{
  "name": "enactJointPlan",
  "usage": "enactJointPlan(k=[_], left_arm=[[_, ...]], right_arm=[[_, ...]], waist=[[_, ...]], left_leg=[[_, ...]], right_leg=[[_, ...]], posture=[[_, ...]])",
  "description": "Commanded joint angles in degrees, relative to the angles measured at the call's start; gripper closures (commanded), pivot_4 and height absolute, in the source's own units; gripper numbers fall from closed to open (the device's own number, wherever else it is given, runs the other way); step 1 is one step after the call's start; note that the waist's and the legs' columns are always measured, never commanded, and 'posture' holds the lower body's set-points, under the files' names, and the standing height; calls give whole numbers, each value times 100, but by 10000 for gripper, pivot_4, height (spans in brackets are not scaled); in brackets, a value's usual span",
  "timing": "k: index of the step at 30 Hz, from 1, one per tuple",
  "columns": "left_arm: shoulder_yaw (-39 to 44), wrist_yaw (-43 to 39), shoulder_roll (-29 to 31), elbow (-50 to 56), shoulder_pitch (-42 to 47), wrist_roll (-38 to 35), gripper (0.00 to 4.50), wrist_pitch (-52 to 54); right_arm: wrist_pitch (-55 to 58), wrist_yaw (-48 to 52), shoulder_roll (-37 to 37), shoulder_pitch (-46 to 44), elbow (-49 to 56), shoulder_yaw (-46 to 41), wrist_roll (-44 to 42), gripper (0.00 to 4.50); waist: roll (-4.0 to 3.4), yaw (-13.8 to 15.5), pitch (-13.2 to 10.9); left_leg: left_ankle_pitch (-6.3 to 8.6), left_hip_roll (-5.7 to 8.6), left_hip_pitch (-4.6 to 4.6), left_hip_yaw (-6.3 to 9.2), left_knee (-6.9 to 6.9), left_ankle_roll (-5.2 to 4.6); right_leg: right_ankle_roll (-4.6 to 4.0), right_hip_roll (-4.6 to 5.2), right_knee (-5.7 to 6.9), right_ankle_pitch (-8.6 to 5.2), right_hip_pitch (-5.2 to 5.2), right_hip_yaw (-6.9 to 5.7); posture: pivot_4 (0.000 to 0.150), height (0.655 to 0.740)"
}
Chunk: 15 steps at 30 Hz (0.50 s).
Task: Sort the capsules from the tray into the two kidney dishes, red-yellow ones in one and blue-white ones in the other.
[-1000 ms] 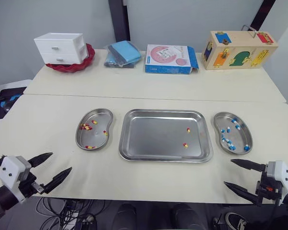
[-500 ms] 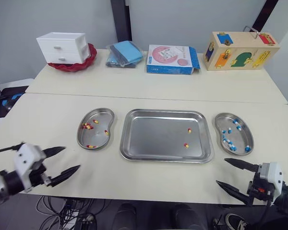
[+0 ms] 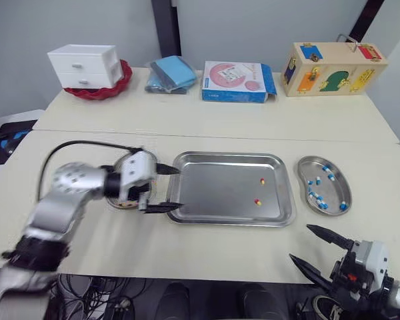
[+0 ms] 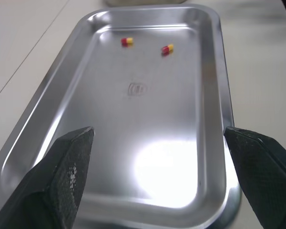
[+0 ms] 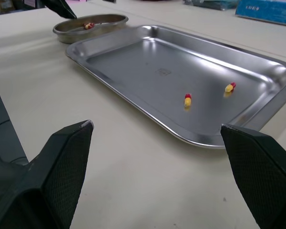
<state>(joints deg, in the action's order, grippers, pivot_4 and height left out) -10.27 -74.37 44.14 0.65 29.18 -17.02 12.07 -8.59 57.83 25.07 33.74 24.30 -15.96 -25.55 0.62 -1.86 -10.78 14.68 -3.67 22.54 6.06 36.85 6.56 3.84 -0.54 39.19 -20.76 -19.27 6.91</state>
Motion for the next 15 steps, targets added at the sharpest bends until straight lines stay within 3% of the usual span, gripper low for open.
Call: enactJointPlan(k=[1, 15], left_arm=[[-412, -32, -386, -393, 529, 360, 0, -132], [-1284, -126, -2303, -2549, 2014, 1225, 0, -1079]], right_arm=[[-494, -134, -215, 70, 98, 26, -30, 248], [-945, -470, -298, 180, -30, 222, 99, 248]], waist=[[0, -2, 0], [-1, 7, 0]], left_leg=[[0, 0, 2, 2, 1, 0], [-1, 6, 1, 5, 9, 0]], right_leg=[[0, -1, 1, 0, 0, -2], [0, -1, 18, 0, 0, 0]], posture=[[1500, 7400], [1500, 7400]])
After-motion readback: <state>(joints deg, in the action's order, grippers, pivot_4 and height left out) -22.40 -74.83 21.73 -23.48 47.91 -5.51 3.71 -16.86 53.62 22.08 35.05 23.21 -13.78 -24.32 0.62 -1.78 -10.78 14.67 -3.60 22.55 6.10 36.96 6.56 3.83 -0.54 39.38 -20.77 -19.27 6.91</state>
